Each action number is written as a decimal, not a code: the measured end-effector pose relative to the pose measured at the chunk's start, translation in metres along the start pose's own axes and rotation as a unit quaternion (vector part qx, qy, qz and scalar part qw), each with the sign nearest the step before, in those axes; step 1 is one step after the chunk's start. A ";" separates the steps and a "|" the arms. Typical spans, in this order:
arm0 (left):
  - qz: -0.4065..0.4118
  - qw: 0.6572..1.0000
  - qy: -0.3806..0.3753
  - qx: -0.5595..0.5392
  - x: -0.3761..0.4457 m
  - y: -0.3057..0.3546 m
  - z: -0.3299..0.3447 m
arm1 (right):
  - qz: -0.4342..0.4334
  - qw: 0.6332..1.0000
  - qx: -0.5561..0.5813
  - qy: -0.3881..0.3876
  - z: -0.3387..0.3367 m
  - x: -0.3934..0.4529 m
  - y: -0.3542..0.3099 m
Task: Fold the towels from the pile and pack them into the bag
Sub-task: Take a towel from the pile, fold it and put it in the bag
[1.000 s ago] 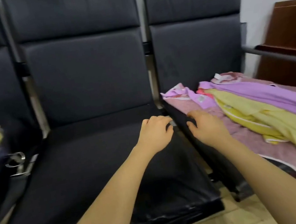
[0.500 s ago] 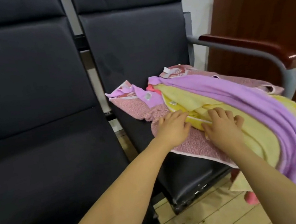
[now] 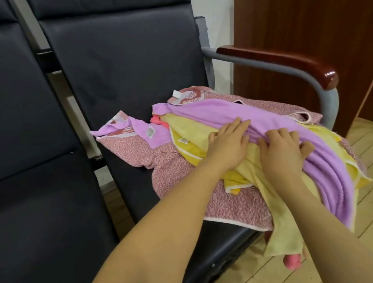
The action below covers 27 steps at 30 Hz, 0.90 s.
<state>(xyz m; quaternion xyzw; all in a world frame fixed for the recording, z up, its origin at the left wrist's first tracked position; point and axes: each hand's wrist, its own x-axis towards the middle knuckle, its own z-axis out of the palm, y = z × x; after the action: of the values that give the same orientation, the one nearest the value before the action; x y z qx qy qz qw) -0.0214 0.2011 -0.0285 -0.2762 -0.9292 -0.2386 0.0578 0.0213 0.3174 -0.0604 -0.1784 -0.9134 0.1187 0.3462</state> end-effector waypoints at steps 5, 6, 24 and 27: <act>0.000 0.998 0.017 -0.066 -0.002 -0.016 -0.008 | -0.076 0.986 0.085 0.121 0.000 -0.011 -0.004; -0.004 0.997 0.018 -0.078 -0.006 -0.021 -0.010 | -0.090 0.983 0.098 0.128 -0.001 -0.014 -0.008; -0.145 0.966 0.214 0.006 -0.247 -0.126 -0.141 | -0.346 0.870 0.291 -0.195 -0.062 -0.106 -0.199; -0.197 0.950 0.241 -0.002 -0.296 -0.149 -0.168 | -0.369 0.838 0.326 -0.234 -0.074 -0.137 -0.252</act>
<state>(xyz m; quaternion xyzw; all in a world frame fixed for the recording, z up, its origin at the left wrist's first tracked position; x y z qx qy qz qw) 0.1434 -0.1319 -0.0125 -0.0220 -0.9231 -0.3066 0.2311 0.1052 0.0398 -0.0016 0.3284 -0.8738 0.3110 0.1789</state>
